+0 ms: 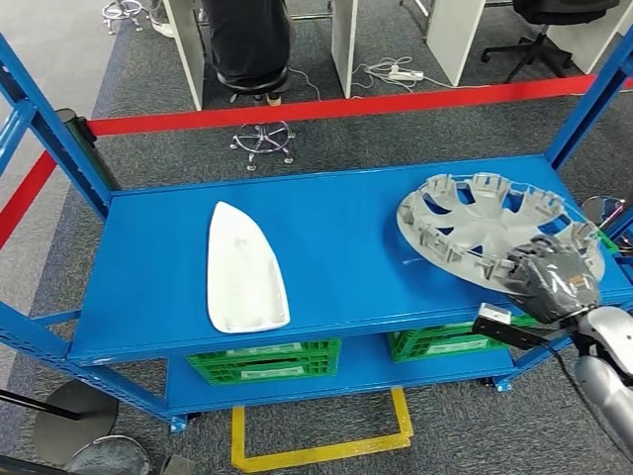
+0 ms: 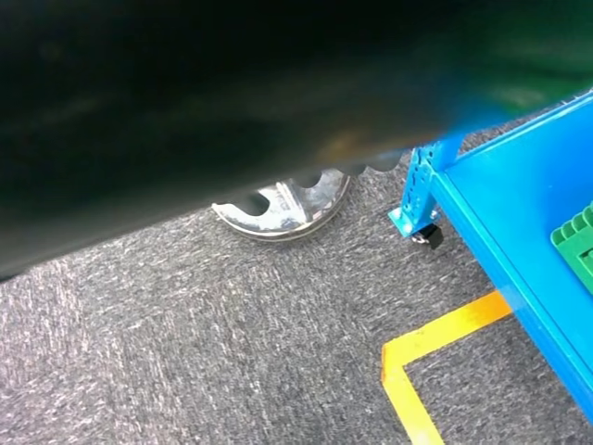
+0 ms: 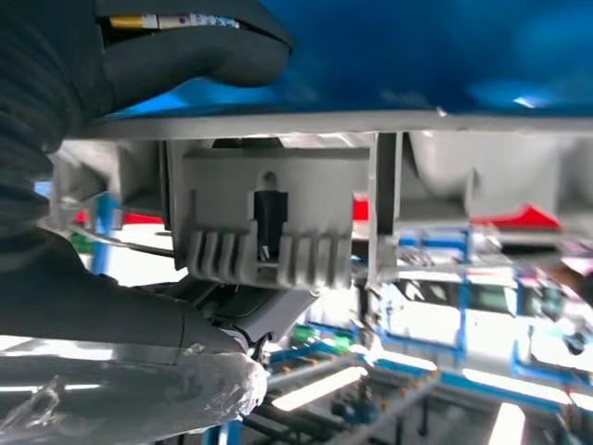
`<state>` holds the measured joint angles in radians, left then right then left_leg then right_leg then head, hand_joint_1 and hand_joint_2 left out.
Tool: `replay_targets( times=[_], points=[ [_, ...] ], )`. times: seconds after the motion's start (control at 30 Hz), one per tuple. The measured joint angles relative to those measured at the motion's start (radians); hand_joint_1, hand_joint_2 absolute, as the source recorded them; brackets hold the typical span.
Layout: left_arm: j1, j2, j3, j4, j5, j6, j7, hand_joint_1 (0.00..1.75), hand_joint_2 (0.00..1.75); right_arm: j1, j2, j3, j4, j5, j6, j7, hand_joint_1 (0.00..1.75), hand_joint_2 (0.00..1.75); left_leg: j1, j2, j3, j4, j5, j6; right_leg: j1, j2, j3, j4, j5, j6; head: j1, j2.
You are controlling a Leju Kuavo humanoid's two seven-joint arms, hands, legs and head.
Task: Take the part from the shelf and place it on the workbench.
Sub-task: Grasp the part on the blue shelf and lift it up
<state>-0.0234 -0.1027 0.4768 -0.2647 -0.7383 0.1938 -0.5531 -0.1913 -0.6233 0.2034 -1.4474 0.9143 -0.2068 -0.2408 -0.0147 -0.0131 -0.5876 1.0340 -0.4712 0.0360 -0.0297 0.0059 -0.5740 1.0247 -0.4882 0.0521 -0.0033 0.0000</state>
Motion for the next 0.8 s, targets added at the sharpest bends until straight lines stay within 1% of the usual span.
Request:
replay_targets(
  times=[0.2,0.43,0.53,0.67,0.8],
  points=[
    [0.0,-0.004,0.0,0.0,-0.001,0.0,0.0,0.0,0.0,-0.024,0.054,0.044,-0.092,-0.007,-0.011,-0.004,1.75,1.75,0.001,0.0,0.0,0.0,0.0,0.0,0.001,0.0,0.0,0.0,0.0,0.0,0.0,0.0],
    [0.0,-0.005,0.0,0.0,-0.001,0.0,0.0,0.0,0.0,-0.036,0.081,0.075,-0.13,-0.012,-0.015,0.0,1.75,1.75,0.001,0.0,-0.001,0.0,0.0,0.0,0.0,0.0,0.0,0.0,0.0,0.0,0.0,0.0],
    [0.0,-0.005,0.0,0.0,-0.001,0.0,0.0,0.0,0.0,-0.04,0.094,0.084,-0.143,-0.02,-0.032,-0.006,1.75,1.75,0.001,0.0,-0.002,0.0,0.0,0.0,0.0,0.0,-0.001,0.0,0.0,0.0,0.0,0.0],
    [0.0,-0.007,0.0,0.0,-0.001,0.002,-0.001,0.0,0.0,-0.053,0.144,0.116,-0.194,0.0,-0.077,0.006,1.75,1.75,0.001,0.0,-0.002,0.0,0.0,-0.001,0.001,0.0,-0.001,0.0,0.0,-0.001,0.0,0.0],
    [-0.002,-0.012,0.001,0.0,-0.001,0.003,-0.002,0.0,0.0,-0.083,0.205,0.183,-0.252,0.05,-0.136,0.033,1.75,1.75,0.002,0.0,-0.002,0.0,0.001,-0.001,0.001,0.0,-0.002,0.0,0.0,-0.001,0.0,0.0]
  ],
)
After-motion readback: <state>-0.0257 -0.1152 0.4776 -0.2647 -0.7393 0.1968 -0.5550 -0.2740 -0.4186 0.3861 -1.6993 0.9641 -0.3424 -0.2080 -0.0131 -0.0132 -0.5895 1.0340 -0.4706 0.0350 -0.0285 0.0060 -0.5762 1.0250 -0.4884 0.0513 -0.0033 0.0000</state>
